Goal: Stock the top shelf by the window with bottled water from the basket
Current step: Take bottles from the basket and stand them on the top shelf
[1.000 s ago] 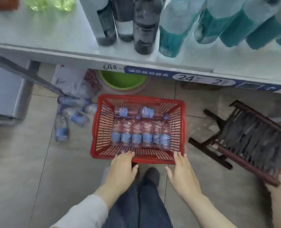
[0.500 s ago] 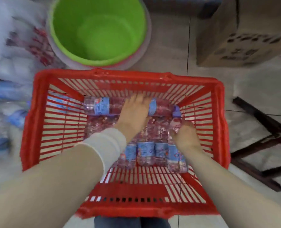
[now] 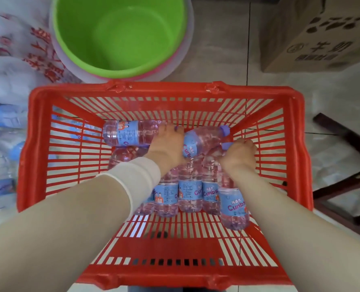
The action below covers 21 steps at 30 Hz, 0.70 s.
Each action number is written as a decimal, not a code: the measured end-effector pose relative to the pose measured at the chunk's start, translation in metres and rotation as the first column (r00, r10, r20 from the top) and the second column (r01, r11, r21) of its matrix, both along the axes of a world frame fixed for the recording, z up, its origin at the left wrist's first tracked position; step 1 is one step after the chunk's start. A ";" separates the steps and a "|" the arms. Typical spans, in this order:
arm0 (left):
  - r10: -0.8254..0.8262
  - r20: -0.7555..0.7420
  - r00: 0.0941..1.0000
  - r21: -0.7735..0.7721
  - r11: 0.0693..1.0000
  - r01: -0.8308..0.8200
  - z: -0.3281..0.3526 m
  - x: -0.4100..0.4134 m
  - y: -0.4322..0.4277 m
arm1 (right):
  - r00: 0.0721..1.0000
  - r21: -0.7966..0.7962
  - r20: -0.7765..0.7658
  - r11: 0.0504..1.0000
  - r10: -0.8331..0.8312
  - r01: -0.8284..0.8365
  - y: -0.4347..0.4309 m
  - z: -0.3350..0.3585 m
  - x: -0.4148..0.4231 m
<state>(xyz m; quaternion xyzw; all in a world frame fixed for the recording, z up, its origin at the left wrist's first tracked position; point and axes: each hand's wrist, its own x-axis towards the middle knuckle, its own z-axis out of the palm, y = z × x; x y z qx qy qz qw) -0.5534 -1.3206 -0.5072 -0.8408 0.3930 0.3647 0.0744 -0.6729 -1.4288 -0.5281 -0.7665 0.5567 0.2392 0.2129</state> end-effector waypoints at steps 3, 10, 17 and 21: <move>0.370 -0.279 0.886 0.057 0.928 -0.369 0.013 0.000 0.021 | 0.972 0.106 0.144 0.979 -0.188 0.174 0.002 0.019 -0.009; 0.766 -0.560 0.315 0.316 0.549 -0.773 0.070 -0.028 0.097 | 0.863 0.146 0.407 0.954 -0.299 0.262 0.021 0.101 -0.043; 0.761 -0.649 -0.005 0.378 0.317 -0.870 0.180 -0.077 0.144 | 0.736 0.153 0.588 0.940 -0.335 0.306 0.044 0.183 -0.075; 0.737 -0.668 -0.098 0.357 0.203 -0.912 0.256 -0.098 0.153 | 0.705 0.109 0.652 0.955 -0.279 0.278 0.055 0.251 -0.073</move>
